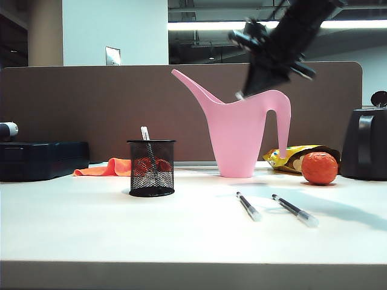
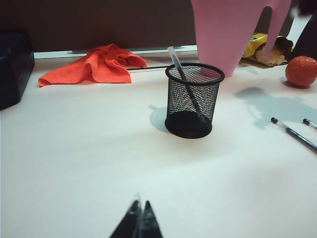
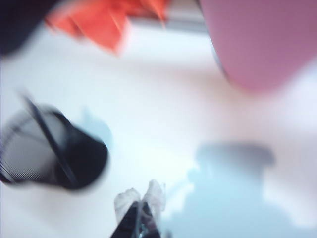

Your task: Pick up a few water-based pens and put them in the pen basket.

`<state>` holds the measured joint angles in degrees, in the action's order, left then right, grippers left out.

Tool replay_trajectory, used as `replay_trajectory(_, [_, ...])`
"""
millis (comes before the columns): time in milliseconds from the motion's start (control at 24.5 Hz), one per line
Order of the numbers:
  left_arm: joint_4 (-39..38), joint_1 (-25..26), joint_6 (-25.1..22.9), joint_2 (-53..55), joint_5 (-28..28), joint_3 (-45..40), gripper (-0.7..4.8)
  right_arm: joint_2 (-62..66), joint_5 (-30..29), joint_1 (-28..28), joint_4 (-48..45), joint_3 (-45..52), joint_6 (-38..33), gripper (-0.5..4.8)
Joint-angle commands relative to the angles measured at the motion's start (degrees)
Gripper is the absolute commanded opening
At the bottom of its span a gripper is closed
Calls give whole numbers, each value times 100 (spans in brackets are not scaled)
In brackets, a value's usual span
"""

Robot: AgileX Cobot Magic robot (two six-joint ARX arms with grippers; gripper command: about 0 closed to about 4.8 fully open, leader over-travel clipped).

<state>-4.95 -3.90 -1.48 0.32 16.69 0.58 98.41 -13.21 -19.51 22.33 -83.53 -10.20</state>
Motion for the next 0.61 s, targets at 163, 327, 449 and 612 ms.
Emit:
replay_trajectory(163, [74,4,-4,4,-39,13,-3,-195,4,9,256,785,-341,-6])
replay_trajectory(327, [76,7,-4,4,-37,13,-3,-385,42,9,-74,1587,-769,-6])
replay_trajectory(449, [74,4,-4,7,-39,13,-3,-428,341,7,-162,2299,-929,-6])
replay_trajectory(612, [74,4,-4,4,-37,13,-3,-428,737,7,-219,2542,-907,122])
